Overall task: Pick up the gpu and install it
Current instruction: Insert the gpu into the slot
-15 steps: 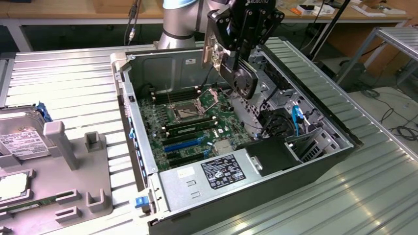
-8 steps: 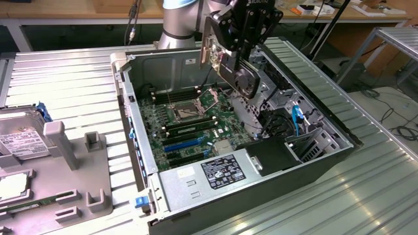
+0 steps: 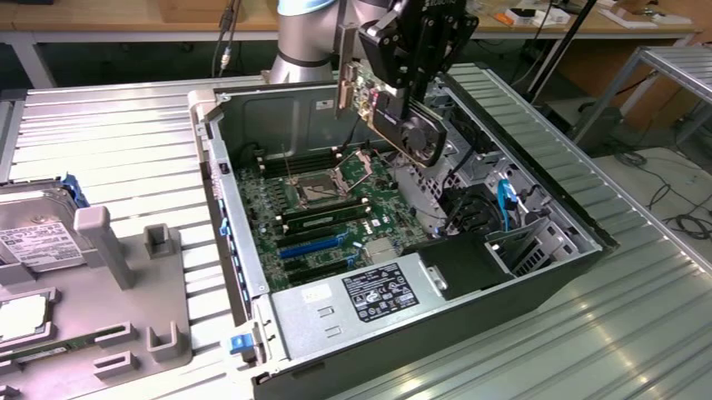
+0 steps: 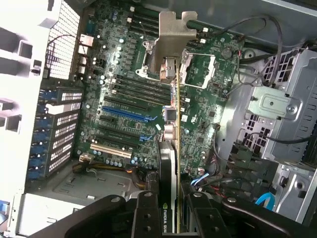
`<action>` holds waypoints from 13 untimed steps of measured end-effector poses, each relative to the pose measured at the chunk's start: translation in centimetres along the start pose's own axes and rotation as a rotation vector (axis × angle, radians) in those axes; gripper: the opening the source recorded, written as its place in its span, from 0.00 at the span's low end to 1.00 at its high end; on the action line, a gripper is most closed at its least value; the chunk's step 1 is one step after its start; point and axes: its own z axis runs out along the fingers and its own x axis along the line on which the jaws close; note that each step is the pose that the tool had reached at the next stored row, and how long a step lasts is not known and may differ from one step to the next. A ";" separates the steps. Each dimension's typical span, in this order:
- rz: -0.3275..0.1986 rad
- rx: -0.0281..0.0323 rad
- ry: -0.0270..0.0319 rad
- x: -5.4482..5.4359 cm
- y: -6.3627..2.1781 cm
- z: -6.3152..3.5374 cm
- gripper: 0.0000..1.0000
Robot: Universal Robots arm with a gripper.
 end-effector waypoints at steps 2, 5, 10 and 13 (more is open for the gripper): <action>-0.020 -0.0002 -0.0018 0.0 0.00 0.00 0.27; -0.045 -0.0006 -0.0039 0.0 0.01 0.00 0.27; -0.094 -0.0012 -0.0083 0.1 0.02 0.00 0.27; -0.110 -0.0015 -0.0096 0.1 0.02 0.00 0.27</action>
